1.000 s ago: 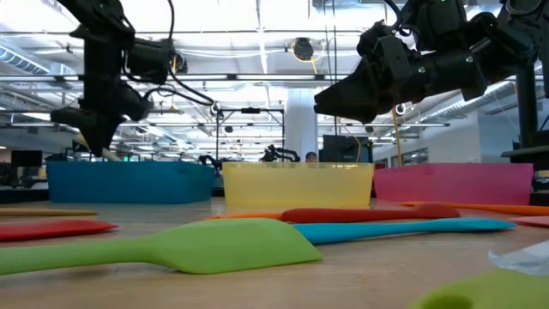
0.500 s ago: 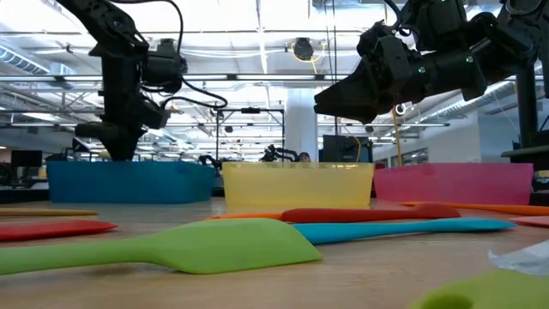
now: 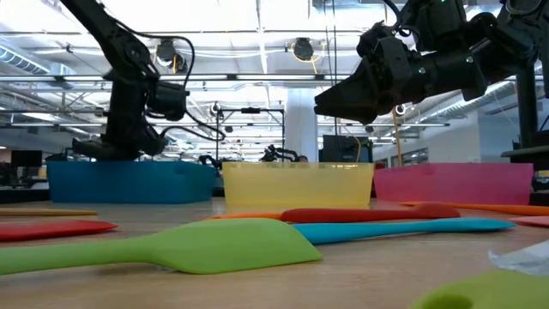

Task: Pick & Place Kitchen Items
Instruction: Put the left yellow knife into the blue bin, then put the yellow knife into the blue bin

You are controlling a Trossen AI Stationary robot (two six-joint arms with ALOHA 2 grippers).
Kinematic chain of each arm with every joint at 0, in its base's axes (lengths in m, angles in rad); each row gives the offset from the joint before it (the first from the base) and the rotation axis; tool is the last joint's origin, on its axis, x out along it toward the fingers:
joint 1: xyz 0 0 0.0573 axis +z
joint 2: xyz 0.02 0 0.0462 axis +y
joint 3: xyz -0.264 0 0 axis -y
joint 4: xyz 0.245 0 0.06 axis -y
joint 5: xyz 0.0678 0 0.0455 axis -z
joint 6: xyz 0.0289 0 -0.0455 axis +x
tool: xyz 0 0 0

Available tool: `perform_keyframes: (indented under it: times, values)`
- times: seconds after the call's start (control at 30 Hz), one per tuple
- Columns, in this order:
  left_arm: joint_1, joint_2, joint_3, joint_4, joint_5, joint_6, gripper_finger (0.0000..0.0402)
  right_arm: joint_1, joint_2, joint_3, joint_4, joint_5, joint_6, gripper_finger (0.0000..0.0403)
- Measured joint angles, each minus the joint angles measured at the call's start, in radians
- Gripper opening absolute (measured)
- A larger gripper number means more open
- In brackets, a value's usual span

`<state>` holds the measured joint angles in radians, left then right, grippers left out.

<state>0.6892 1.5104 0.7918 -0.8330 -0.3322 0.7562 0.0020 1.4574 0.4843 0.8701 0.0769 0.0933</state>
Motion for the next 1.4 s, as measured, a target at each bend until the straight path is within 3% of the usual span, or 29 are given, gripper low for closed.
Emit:
perform_keyframes:
  times: [0.57,0.9,1.03,1.17,1.4]
  values:
    - [0.043,0.086,0.000,0.140,0.025,0.027,0.0087,0.000,0.000,0.000,-0.001,0.000,0.000,0.0196]
    - [0.039,0.086,0.000,0.140,0.013,0.000,0.0149,0.000,0.000,0.000,-0.001,0.000,0.000,0.0196]
    - [0.018,0.086,0.000,0.139,-0.036,-0.003,0.0162,0.000,0.000,0.000,-0.001,0.000,0.000,0.0196]
    - [-0.026,0.062,0.003,0.102,-0.123,0.002,0.0157,0.000,0.000,0.000,-0.001,0.000,0.000,0.0196]
    - [-0.095,-0.053,0.067,0.043,-0.129,-0.008,0.0127,0.000,0.000,0.000,-0.001,0.000,0.000,0.0196]
